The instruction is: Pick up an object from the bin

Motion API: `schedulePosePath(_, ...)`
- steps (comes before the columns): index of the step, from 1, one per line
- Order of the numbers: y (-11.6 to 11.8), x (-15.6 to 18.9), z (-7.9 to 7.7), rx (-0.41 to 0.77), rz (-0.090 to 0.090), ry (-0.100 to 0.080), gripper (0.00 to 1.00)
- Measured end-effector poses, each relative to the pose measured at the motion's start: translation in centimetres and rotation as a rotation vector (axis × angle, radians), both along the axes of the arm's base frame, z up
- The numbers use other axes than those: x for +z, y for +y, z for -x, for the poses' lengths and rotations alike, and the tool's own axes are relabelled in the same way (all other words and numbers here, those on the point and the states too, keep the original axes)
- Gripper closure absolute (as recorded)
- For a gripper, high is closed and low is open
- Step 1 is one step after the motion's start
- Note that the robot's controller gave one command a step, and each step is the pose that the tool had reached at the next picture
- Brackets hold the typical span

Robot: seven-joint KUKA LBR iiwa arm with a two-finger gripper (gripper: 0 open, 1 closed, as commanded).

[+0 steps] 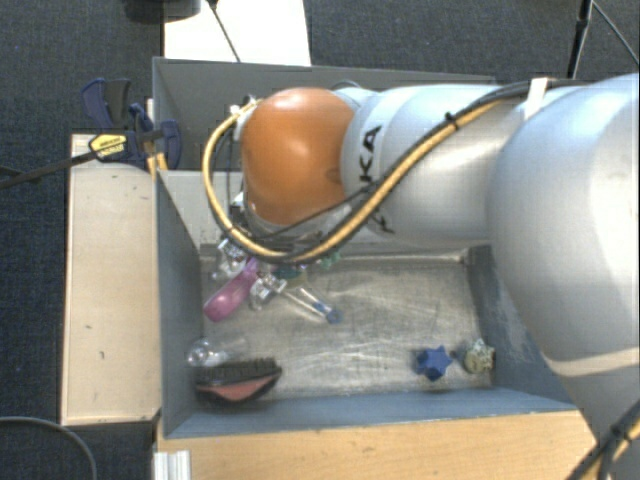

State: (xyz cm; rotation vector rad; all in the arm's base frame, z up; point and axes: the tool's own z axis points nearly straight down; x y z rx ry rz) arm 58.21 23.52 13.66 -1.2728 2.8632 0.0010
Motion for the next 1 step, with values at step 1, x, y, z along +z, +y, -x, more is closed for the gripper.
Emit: schedulePosePath(1, 0.04, 4.51, -0.14, -0.004, 0.000, 0.000, 1.00)
